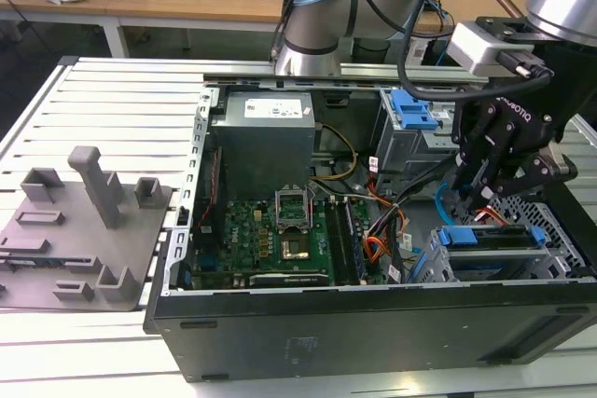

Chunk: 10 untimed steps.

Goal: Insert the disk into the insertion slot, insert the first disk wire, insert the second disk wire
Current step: 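Insert the second disk wire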

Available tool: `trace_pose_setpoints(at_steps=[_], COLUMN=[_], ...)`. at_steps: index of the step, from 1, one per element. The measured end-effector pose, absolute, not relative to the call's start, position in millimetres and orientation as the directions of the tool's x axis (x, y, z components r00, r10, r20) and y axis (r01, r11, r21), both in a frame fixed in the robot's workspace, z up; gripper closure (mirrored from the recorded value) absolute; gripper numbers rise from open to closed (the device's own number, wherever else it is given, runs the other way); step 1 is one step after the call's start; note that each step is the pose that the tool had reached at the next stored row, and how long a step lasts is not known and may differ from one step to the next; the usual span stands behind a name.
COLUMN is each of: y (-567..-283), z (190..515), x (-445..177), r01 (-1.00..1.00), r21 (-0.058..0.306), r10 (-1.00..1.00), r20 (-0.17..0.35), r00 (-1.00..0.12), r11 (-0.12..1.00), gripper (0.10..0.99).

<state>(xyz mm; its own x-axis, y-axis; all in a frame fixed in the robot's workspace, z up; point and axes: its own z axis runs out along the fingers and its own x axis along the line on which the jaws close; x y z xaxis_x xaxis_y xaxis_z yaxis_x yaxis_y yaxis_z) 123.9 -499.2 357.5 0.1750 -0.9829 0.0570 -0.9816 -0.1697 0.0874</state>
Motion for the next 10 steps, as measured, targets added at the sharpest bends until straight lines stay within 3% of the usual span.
trace_pose_setpoints(at_steps=[2,5,10], y=[-499.2,-499.2,-499.3], z=[357.5,357.5,357.3], x=[123.9,123.9,123.9], r01=[-0.982,-0.982,-0.982], r21=[0.087,0.087,0.087], r10=[-0.983,-0.983,-0.983], r20=[0.057,0.057,0.057], r00=[0.175,0.175,0.175], r11=[-0.17,-0.17,-0.17], gripper=[0.741,0.922,0.922])
